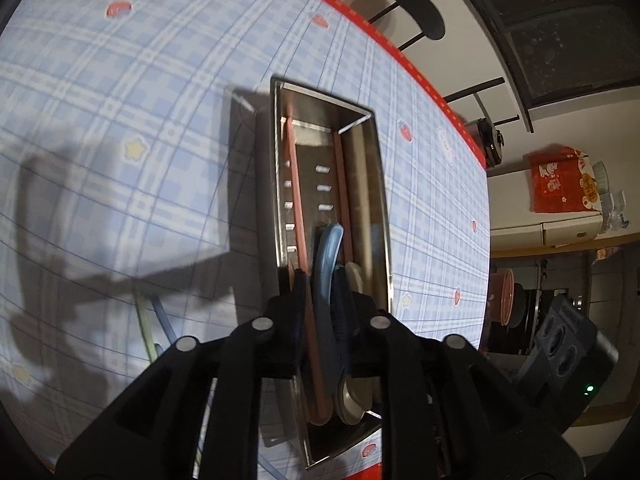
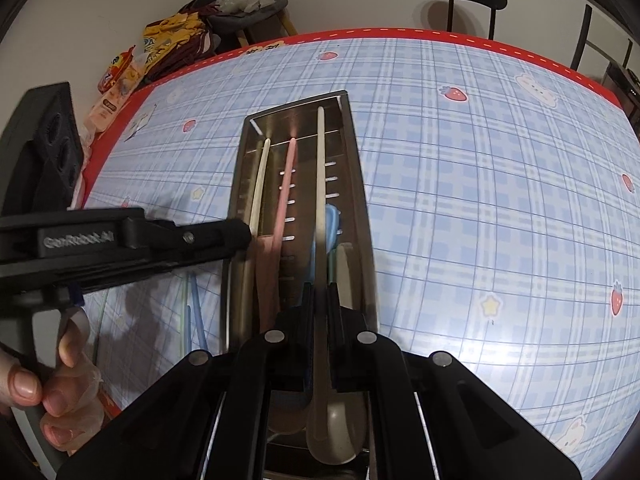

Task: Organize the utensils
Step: 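Open both grippers to release the cream chopsticks into the tray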

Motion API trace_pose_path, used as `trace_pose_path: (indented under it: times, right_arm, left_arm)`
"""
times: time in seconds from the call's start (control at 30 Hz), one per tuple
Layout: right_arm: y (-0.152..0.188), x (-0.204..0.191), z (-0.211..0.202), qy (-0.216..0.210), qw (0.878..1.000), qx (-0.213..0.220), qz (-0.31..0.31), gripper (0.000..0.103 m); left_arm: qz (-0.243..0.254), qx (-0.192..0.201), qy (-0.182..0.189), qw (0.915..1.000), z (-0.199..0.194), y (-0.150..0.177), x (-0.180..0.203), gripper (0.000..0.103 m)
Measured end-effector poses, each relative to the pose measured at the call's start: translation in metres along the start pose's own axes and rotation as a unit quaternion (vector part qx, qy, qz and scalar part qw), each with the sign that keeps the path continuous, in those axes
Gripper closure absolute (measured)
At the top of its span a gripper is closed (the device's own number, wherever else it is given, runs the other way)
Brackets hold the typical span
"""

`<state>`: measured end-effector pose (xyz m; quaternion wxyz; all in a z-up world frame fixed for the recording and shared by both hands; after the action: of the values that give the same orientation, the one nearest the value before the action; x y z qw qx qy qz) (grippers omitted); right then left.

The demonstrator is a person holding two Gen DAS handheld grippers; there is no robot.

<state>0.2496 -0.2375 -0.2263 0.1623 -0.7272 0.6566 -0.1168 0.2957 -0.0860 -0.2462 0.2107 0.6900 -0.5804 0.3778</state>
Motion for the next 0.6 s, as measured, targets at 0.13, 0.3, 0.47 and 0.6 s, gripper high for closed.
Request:
trace_pose_path:
  times: [0.13, 0.3, 0.47, 0.6]
  right_arm:
    - [0.002, -0.004, -0.011, 0.006, 1.000, 0.015, -0.007, 0.083]
    - [0.011, -0.003, -0.036, 0.032, 0.998, 0.045, 0.002, 0.026]
    - [0.029, -0.002, -0.054, 0.049, 0.997, 0.059, 0.012, 0.006]
    - [0.051, -0.007, -0.061, 0.064, 0.996, 0.060, 0.007, 0.006]
  left_arm:
    - [0.028, 0.020, -0.010, 0.9994, -0.020, 0.001, 0.008, 0.064]
    - [0.077, 0.039, -0.018, 0.9961, -0.053, 0.007, 0.013, 0.045]
    - [0.116, 0.066, -0.060, 0.9893, -0.089, 0.019, 0.016, 0.015]
    - [0.124, 0.074, -0.103, 0.9842, -0.113, 0.034, 0.006, 0.006]
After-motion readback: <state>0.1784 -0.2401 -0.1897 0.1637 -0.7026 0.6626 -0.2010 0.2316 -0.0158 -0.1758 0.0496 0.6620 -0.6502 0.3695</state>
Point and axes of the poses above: each gripper's, at about its wrist camera, not at the fingertips, and z roughly the way its jaws point, x to its right, y to its underside, the point moved 1 cm from there along z, roughly the way its jaws point, and after that the axes turned 15 degrees about y, right-handed, at the moved point
